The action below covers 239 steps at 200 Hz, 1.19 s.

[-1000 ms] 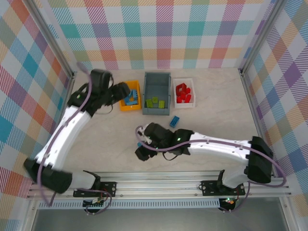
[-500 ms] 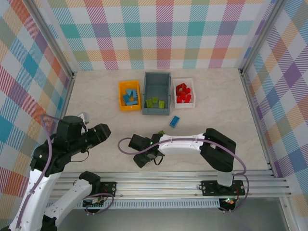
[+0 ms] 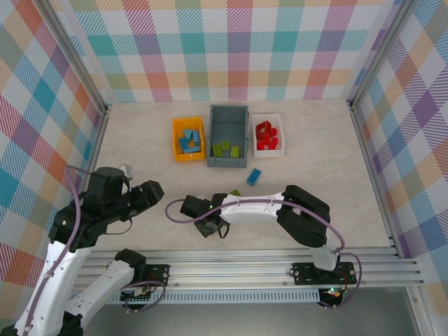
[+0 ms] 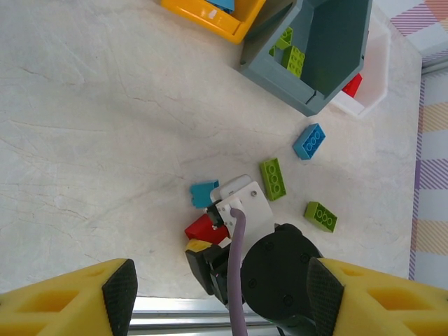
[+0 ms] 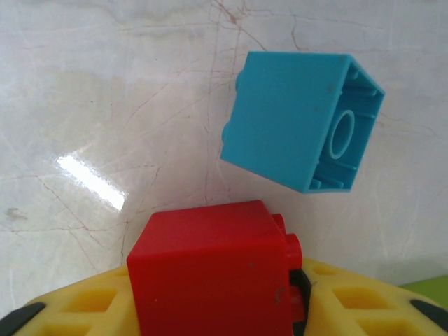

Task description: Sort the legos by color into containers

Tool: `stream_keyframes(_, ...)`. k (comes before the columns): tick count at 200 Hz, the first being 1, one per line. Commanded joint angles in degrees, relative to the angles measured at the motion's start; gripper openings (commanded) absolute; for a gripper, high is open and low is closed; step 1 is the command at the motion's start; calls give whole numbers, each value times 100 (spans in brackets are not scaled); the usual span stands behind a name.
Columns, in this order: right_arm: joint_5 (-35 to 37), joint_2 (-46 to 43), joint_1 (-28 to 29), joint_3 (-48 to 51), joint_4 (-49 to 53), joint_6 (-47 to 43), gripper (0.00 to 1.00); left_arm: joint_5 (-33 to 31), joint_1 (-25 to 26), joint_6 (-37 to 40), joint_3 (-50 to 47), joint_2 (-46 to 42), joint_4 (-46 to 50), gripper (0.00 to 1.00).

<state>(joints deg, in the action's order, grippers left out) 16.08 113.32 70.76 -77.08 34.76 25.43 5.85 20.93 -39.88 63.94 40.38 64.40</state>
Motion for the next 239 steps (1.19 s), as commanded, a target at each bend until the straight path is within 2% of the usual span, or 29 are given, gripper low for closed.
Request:
stream_keyframes(1, 142, -387, 25, -59, 195, 96, 43, 250, -28, -61, -66, -50, -59, 67)
stream_keyframes(23, 235, -1132, -127, 127, 330, 169, 41, 826, -27, -138, -205, 9, -569, 67)
stream_keyframes(41, 217, -1858, -586, 353, 477, 192, 41, 1527, -27, -383, -415, 146, -1285, 67)
stream_keyframes(60, 71, -2486, -1449, 548, 592, 85, 41, 1813, 43, -775, -605, 327, -2050, 67)
stream_keyframes(84, -194, -2659, -2823, 462, 620, -187, 41, 1565, 537, -1073, -663, 818, -2876, 67)
stream_keyframes(111, -524, -2008, -4028, -144, 542, -358, 40, 678, 1559, -1051, -427, 1709, -3362, 67)
stream_keyframes(142, -599, -793, -4668, -1351, 722, -334, 41, -58, 2256, -891, -160, 2528, -3670, 67)
stream_keyframes(163, -629, -57, -4904, -2110, 985, -244, 42, -482, 2557, -676, 74, 2910, -3614, 67)
stream_keyframes(191, -677, 720, -5068, -2896, 1230, -201, 43, -576, 2780, -571, 177, 3305, -3701, 67)
stream_keyframes(212, -656, 1042, -5112, -3265, 1394, -221, 50, -585, 2925, -514, 214, 3483, -3741, 67)
stream_keyframes(239, -665, 1038, -5116, -3314, 1393, -225, 61, -570, 3061, -379, 297, 3725, -3750, 67)
